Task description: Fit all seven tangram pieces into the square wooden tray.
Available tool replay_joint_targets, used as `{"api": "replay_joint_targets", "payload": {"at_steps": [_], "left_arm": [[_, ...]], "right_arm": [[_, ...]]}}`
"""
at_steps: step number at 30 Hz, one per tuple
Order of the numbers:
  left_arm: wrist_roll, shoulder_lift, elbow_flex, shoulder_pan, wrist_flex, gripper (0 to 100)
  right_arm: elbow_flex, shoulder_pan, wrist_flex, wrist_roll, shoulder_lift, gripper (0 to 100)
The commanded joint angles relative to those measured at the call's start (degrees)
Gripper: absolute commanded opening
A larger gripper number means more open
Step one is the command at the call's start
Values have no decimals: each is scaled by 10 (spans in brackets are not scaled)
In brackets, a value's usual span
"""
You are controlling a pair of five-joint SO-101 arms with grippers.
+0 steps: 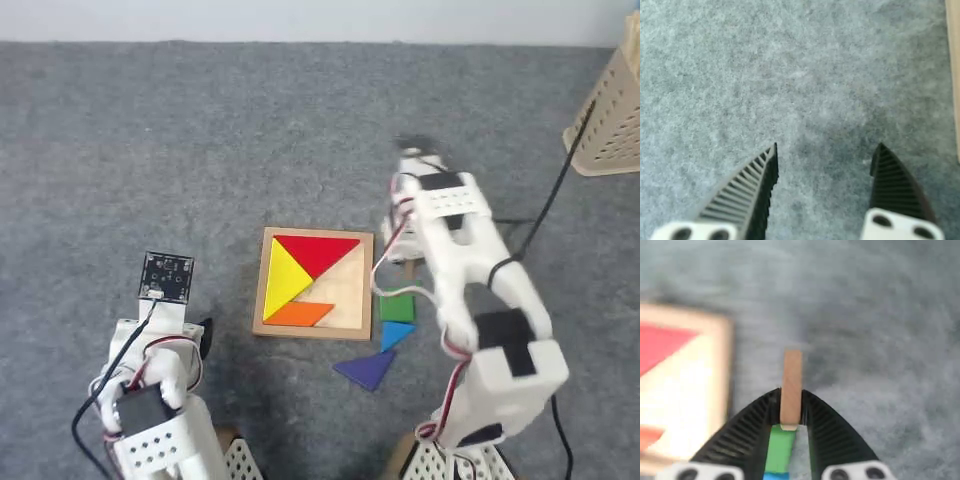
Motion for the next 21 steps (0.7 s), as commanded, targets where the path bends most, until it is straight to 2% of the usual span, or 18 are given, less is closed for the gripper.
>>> {"api": "replay_joint_targets", "payload": {"at_steps": [1, 6, 9, 21], "left_arm": [[-6, -9, -5, -1, 3, 280], [-6, -9, -5, -1, 3, 280], [-6, -9, -5, -1, 3, 280], [-6, -9, -5, -2, 3, 280]], "right_arm": [[-3, -85, 18, 142, -63, 6], [-1, -182, 12, 343, -46, 7], [-1, -218, 15, 416, -23, 7], [-17, -269, 11, 423, 10, 7]]}}
